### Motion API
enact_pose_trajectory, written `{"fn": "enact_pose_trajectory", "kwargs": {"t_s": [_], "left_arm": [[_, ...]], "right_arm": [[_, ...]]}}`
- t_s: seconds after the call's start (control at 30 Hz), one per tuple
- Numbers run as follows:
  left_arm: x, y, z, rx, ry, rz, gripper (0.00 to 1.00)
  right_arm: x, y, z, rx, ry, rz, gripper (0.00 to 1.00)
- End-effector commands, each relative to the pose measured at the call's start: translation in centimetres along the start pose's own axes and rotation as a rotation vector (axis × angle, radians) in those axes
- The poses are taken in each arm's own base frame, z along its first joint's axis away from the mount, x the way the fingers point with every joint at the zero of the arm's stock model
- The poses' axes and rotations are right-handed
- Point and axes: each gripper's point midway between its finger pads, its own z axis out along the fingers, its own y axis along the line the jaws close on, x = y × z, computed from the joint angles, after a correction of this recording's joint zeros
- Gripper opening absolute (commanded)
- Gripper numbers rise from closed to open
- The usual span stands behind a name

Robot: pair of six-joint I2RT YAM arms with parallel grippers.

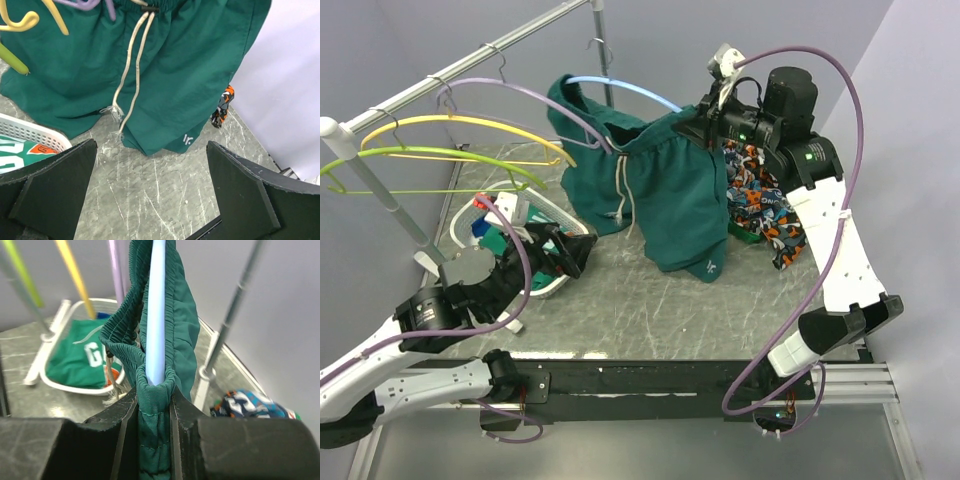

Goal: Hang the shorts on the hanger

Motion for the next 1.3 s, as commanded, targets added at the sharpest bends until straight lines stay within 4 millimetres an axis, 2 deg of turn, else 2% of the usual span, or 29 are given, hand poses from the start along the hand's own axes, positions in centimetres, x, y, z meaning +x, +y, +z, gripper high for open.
{"fn": "enact_pose_trajectory", "kwargs": {"t_s": [0.0, 0.07, 0.27, 0.4, 0.43, 0.57, 1.0, 1.27], "left_arm": [[-2.1, -0.4, 0.1, -0.002, -0.058, -0.023, 0.97], [-2.1, -0.3, 0.2, -0.008, -0.059, -0.021, 0.97], [-2.1, -0.4, 0.6, -0.016, -0.062, -0.009, 0.97], [-2.2, -0.5, 0.9, -0.021, -0.062, 0.004, 0.97], [-2.2, -0.5, 1.0, -0.023, -0.06, 0.007, 0.97], [-2.4, -0.6, 1.1, -0.025, -0.059, 0.016, 0.97], [-2.6, -0.7, 0.9, -0.018, -0.062, 0.017, 0.97], [-2.9, -0.7, 0.7, -0.012, -0.069, 0.019, 0.97]], "right_arm": [[-8.1, 3.0, -1.9, -0.105, -0.217, -0.172, 0.0], [-8.4, 2.0, -1.9, -0.057, -0.226, -0.18, 0.0], [-8.3, -3.1, -0.2, 0.082, -0.21, -0.141, 0.0], [-9.3, -4.0, 0.8, 0.086, -0.246, -0.134, 0.0], [-10.2, -4.1, 0.7, 0.094, -0.269, -0.143, 0.0], [-10.6, -5.6, 1.8, 0.124, -0.294, -0.129, 0.0], [-11.9, -4.1, 6.9, 0.151, -0.376, -0.106, 0.0], [-11.4, -3.6, 9.2, 0.139, -0.386, -0.078, 0.0]]}}
